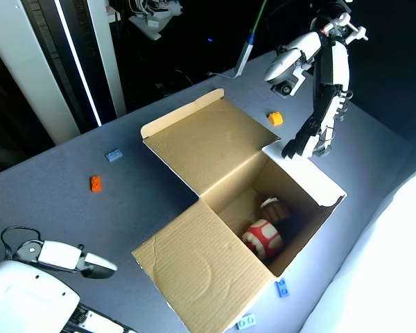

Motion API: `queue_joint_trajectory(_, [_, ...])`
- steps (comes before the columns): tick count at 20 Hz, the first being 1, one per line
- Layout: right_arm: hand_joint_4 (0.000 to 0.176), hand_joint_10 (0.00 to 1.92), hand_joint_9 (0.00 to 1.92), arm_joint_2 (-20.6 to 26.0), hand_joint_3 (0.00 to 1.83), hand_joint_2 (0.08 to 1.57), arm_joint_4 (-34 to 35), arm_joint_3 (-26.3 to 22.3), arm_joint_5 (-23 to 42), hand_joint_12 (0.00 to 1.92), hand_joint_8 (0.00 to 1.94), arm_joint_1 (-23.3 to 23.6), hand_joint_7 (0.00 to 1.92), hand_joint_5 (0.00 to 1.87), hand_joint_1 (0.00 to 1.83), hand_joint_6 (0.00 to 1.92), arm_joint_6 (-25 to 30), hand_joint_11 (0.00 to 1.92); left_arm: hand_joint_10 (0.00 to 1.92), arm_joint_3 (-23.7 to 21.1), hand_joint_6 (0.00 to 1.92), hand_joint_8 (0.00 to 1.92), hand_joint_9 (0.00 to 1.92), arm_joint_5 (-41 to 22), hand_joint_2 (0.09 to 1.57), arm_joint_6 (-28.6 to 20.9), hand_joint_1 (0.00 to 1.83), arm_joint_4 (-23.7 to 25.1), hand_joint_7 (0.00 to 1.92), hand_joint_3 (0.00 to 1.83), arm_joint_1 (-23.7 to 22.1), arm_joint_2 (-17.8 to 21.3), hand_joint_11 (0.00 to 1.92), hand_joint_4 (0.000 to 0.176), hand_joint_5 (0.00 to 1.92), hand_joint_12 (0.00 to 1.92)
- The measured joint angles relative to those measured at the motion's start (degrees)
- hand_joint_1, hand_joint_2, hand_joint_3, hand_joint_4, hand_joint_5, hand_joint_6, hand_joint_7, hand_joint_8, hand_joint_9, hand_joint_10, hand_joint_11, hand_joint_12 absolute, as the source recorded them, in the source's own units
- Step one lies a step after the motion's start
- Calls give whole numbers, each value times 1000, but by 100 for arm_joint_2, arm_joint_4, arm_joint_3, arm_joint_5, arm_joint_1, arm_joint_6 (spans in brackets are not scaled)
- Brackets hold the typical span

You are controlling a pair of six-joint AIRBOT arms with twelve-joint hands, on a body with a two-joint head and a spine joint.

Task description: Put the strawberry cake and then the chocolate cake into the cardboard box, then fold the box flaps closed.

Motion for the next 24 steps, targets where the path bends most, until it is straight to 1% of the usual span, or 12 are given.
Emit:
queue_joint_trajectory(1, [0,488,283,-15,2,1208,-2,0,20,1478,5,0,402,303,281,30,0,0,3,24,2,0,626,-24,1070,66,531,4,508,0,0,-22,191,33,374,1149])
queue_joint_trajectory(2, [0,491,299,-46,0,1203,0,-11,90,1489,10,0,422,305,301,28,0,0,0,87,2,0,619,-81,1059,190,550,2,504,0,0,-85,184,37,374,1143])
queue_joint_trajectory(4, [0,489,283,-116,1,1206,-179,-17,164,1477,3,0,406,290,300,20,-2,0,4,155,5,3,629,-142,1054,372,558,17,512,0,0,-140,201,31,386,1147])
queue_joint_trajectory(6, [0,494,294,-195,0,1202,-251,-96,203,1471,3,0,408,293,308,20,-11,0,4,227,0,0,630,-149,1062,415,522,205,501,0,-20,-236,200,32,370,1142])
queue_joint_trajectory(8, [0,494,308,-297,0,1196,-396,-179,238,1482,5,0,415,301,316,22,-20,0,0,249,0,0,617,-201,1066,422,508,431,494,0,-31,-310,194,30,363,1139])
queue_joint_trajectory(9, [0,489,301,-343,0,1195,-439,-232,284,1484,3,0,413,301,328,21,-120,0,0,247,0,0,615,-264,1065,420,506,518,493,0,-28,-323,193,31,363,1137])
queue_joint_trajectory(13, [0,478,302,-498,1,1204,-470,-372,695,1480,1,-66,403,290,303,14,-715,0,4,243,2,1,631,-284,1048,422,547,592,507,0,127,-348,211,32,380,1107])
queue_joint_trajectory(17, [0,471,294,-568,2,1206,-634,-369,901,1475,1,-59,401,289,300,13,-918,0,0,245,5,1,613,-284,1043,424,556,603,498,0,175,-348,197,33,385,1094])
queue_joint_trajectory(18, [0,473,296,-581,0,1201,-651,-367,946,1470,2,-28,405,295,306,14,-1014,0,4,267,2,2,627,-299,1046,422,552,597,507,0,197,-365,232,24,383,1078])
queue_joint_trajectory(19, [0,474,298,-588,0,1198,-660,-367,960,1469,0,26,402,292,306,13,-1095,0,1,289,0,0,623,-295,1051,428,548,610,503,1,208,-378,229,22,372,1072])
queue_joint_trajectory(20, [0,475,301,-588,0,1202,-686,-352,1040,1469,0,74,400,294,306,13,-1123,0,1,293,0,0,622,-299,1048,431,546,601,501,0,214,-378,217,30,370,1070])
queue_joint_trajectory(24, [0,474,298,-588,3,1208,-667,-249,1126,1474,2,295,405,285,295,9,-1139,0,0,308,0,0,618,-350,1056,435,520,564,498,2,256,-378,200,32,357,1094])
